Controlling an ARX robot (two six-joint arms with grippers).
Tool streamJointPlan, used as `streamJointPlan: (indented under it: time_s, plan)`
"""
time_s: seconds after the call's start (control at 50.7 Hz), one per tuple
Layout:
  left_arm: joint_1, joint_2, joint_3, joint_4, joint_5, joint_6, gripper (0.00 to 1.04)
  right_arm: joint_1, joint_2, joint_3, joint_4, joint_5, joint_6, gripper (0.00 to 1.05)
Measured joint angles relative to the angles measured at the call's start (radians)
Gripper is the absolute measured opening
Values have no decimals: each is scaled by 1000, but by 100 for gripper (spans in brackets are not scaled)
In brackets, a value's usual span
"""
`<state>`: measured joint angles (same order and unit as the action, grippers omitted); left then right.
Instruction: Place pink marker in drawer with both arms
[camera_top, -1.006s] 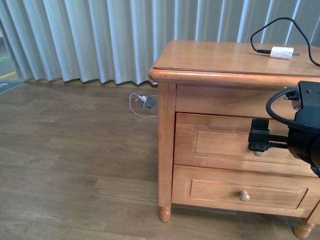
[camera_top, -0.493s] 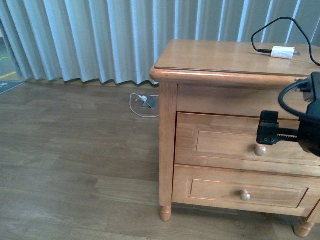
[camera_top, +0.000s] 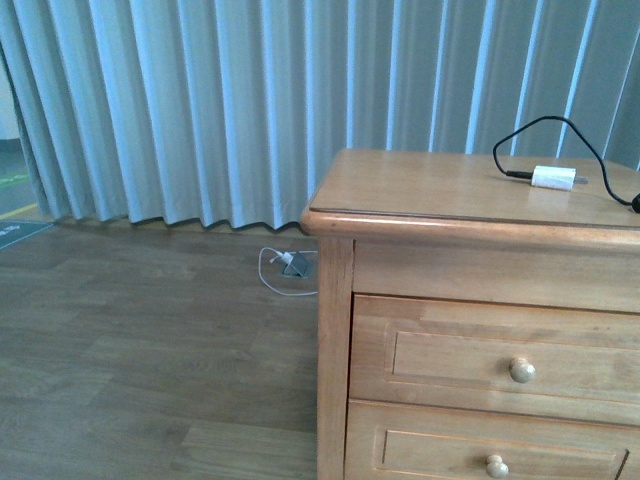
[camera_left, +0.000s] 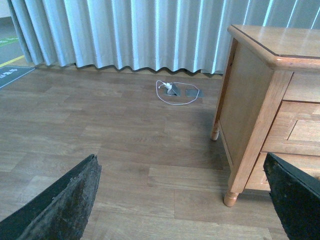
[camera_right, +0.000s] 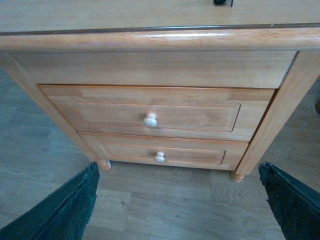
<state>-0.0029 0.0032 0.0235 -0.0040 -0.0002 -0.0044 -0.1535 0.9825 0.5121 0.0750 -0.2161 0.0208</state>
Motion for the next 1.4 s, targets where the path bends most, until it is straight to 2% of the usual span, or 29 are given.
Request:
streamJointPlan:
  time_s: [0.177, 0.493, 0.513, 0.611, 0.67, 0.946, 1.025, 1.104, 1.4]
  plan:
    - [0, 0, 0, 0, 0, 0, 99, -77, -260, -19, -220, -30, -16, 96]
    - [0, 0, 0, 0, 0, 0, 99, -89, -300, -27, -232, -33, -17, 96]
    - [0, 0, 0, 0, 0, 0, 99, -88, -306, -37, -206, -29, -15, 95]
    - [0, 0, 0, 0, -2, 0, 99, -63, -366, -178, 114, 13, -16, 78]
    - [0, 0, 0, 0, -1, 0, 99, -41, -400, -232, 212, 34, -16, 67]
    - [0, 0, 0, 0, 0, 0, 99, 39, -513, -360, 234, 110, -17, 17]
    - [0, 0, 0, 0, 0, 0, 99, 110, -547, -380, 225, 203, -16, 3]
    - [0, 0, 0, 0, 0, 0, 99, 145, -576, -399, 218, 208, -19, 1]
    - [0, 0, 0, 0, 0, 0, 99, 150, -669, -447, 175, 215, -19, 1]
